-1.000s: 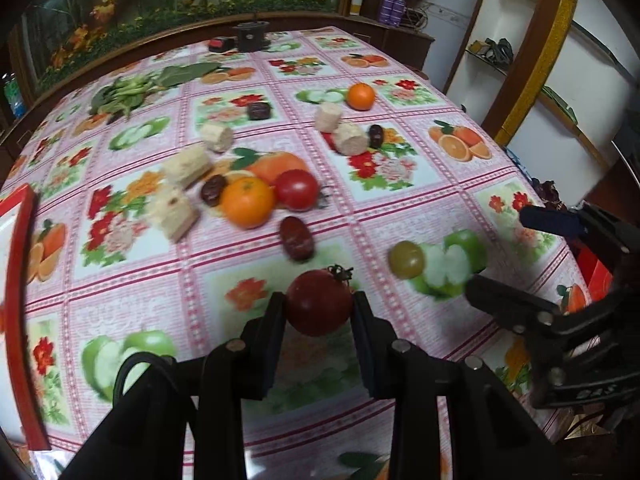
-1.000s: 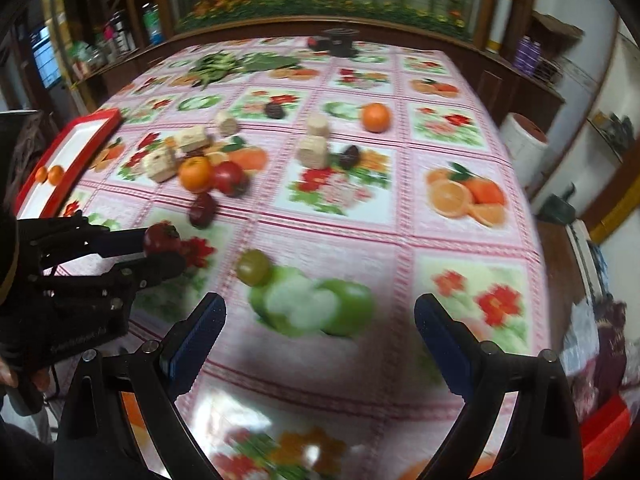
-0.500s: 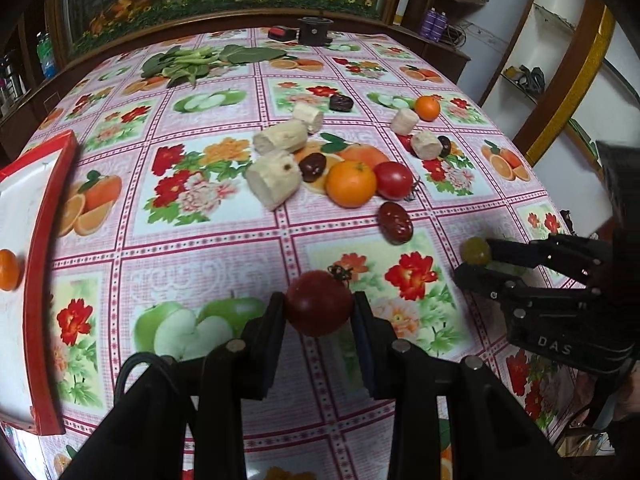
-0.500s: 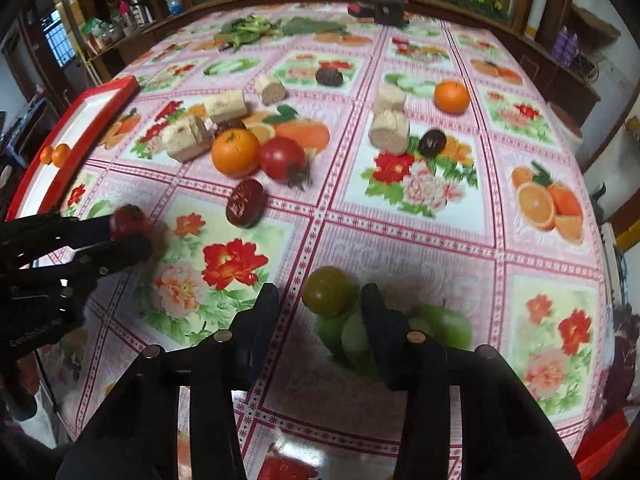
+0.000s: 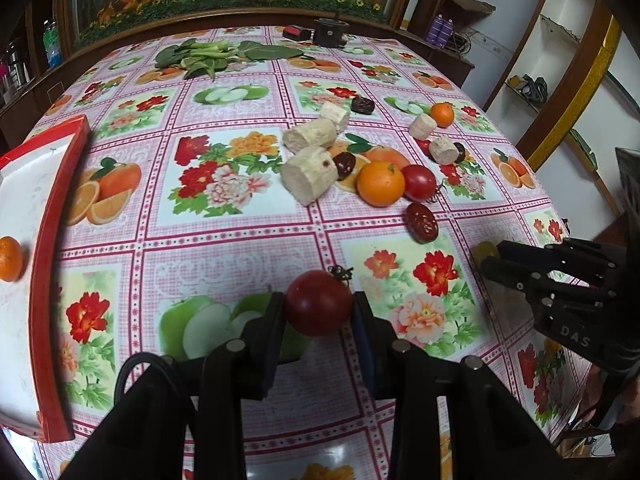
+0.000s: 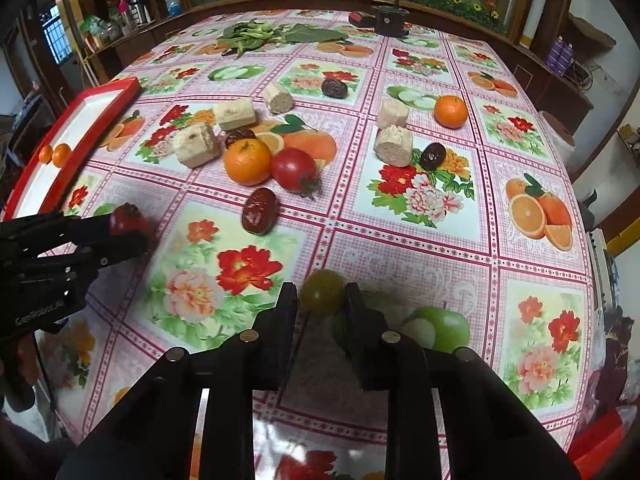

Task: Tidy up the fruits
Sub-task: 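Grasp the red tomato with the left gripper while the right gripper grasps a green grape, then carry the tomato and the grape toward the tray with both grippers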

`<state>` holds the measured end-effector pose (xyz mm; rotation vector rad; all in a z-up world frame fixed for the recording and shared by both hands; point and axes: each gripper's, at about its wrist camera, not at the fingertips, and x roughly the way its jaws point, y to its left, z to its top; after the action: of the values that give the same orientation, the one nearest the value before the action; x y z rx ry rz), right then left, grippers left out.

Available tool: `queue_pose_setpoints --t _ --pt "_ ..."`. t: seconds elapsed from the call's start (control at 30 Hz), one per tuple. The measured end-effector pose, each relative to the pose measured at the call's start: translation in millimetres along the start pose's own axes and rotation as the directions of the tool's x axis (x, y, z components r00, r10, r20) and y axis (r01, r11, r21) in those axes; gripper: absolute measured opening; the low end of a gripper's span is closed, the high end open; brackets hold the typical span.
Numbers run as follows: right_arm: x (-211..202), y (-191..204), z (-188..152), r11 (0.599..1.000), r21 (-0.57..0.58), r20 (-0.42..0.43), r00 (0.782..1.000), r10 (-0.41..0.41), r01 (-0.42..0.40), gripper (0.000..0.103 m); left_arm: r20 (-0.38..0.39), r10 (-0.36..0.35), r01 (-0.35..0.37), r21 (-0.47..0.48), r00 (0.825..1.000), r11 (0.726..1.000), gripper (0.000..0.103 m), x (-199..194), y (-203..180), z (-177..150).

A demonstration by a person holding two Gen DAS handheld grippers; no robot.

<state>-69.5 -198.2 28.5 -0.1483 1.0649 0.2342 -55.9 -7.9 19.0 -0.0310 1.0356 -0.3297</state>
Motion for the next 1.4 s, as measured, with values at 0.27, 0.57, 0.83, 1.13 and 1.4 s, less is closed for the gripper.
queue_pose_setpoints --t 0.27,0.57,0.83,1.13,1.4 --pt "-2.0 24.4 3.0 1.0 -0.027 0.003 1.0 0.008 -0.008 0.023 0.031 0.029 -0.029 0.0 0.999 1.0 0.036 -11.4 15.6 1.2" --pt "-0.6 57.2 24.4 0.997 -0.065 0.014 0.998 0.053 -0.052 0.023 0.079 0.062 -0.059 -0.032 0.995 0.998 0.036 -36.1 44.7 2.9" --pt "-0.8 96.2 43.7 0.986 -0.13 0.031 0.994 0.105 -0.1 0.022 0.104 0.109 -0.099 -0.098 0.989 0.99 0.036 -59.1 82.3 -2.9" --pt "-12.8 77.1 29.6 0.988 -0.151 0.017 0.999 0.034 -0.031 0.032 0.104 0.109 -0.097 -0.116 0.989 0.988 0.036 -67.5 99.9 -12.7" --pt "-2.9 40.0 4.5 0.995 -0.097 -0.039 0.999 0.002 -0.006 0.067 0.082 0.071 -0.067 -0.053 0.994 0.996 0.036 -55.1 76.2 -14.0"
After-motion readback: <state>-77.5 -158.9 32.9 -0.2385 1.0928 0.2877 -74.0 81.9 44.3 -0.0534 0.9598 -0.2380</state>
